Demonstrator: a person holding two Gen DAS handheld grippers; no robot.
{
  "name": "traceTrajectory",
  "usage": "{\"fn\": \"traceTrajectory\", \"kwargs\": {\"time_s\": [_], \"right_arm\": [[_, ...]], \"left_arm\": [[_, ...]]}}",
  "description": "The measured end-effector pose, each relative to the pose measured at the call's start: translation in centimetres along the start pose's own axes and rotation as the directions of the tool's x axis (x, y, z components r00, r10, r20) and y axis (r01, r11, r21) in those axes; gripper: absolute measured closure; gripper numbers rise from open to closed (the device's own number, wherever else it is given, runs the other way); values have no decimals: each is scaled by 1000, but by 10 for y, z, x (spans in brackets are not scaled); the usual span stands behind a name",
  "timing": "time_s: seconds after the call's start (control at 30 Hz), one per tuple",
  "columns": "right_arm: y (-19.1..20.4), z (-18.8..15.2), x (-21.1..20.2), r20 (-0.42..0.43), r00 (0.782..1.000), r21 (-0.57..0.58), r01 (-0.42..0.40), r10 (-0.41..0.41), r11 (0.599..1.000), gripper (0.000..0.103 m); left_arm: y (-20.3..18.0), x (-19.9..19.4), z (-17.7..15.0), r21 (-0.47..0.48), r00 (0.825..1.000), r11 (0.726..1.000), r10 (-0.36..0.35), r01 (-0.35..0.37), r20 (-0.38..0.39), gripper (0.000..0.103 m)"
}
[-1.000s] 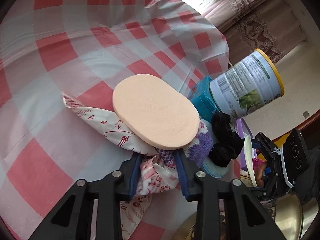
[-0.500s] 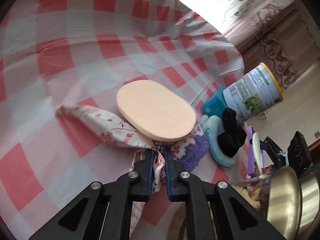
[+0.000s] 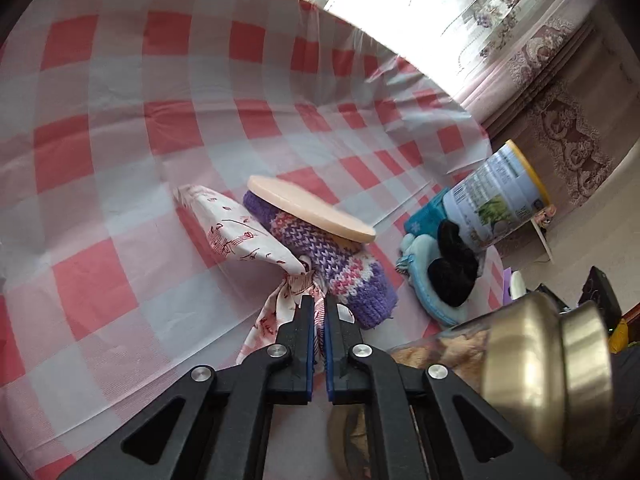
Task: Organize soft objects
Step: 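Lift the floral cloth and yellow sponge and carry them over the white box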
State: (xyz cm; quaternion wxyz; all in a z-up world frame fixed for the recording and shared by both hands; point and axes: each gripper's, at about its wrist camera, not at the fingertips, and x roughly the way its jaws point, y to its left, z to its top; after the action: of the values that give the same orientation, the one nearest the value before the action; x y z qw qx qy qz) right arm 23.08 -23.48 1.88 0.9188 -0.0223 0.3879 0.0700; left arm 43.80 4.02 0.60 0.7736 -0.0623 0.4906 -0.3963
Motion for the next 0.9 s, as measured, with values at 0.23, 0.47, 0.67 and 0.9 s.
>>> {"fn": "traceTrajectory", "kwargs": {"time_s": [0.23,0.47,0.67,0.9], "right_arm": [[0,-2,-12,19,1000,-3,-9,9,1000,6],[-10,-10,-27,23,1000,26,-20,19,999,6],[-14,-21,-41,27,999,41,-35,34,999,6],[-12,-31,-55,29,998,44,-51,50,998,6]], "left_arm": [[-22,-43,23,13,993,1000,-5,4,116,99],[-22,-72,2,-71,977,992,113,-101,183,99],[-22,-92,-57,-199,949,960,237,-196,209,99],[-39,-125,-121,-338,903,912,330,-230,275,99]]}}
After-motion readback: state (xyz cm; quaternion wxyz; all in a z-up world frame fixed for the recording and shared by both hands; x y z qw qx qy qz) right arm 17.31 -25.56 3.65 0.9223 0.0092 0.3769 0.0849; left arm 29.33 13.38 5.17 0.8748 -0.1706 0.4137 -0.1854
